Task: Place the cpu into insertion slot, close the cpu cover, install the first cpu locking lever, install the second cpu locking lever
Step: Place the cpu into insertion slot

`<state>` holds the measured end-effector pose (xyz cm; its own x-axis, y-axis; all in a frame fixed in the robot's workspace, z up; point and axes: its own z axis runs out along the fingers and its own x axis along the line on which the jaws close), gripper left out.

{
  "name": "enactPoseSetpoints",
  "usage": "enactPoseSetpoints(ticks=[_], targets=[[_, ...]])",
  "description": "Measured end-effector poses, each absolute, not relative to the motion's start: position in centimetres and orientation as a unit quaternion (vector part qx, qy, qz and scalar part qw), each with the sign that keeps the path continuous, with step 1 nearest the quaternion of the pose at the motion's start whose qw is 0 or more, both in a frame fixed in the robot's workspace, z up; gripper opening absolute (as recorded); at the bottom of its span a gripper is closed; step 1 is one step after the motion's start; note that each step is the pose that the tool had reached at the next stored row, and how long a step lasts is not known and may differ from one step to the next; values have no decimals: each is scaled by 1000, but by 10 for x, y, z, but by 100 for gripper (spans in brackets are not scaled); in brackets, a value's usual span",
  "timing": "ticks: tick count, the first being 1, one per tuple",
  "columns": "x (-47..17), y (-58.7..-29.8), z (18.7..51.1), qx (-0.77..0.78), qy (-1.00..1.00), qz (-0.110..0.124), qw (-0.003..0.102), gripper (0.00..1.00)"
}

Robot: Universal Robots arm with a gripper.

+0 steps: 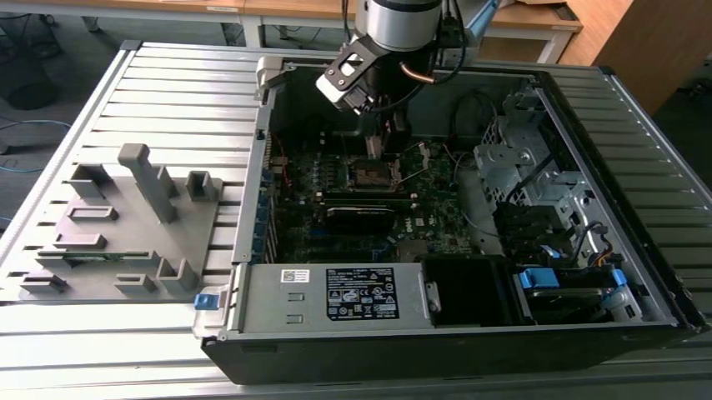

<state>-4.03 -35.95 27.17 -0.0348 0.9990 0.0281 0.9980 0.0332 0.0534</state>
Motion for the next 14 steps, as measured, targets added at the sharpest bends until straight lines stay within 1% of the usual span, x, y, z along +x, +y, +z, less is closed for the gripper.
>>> enactPoseSetpoints(ticks=[14], targets=[[-40, -359, 270, 695, 719, 29, 8, 54]])
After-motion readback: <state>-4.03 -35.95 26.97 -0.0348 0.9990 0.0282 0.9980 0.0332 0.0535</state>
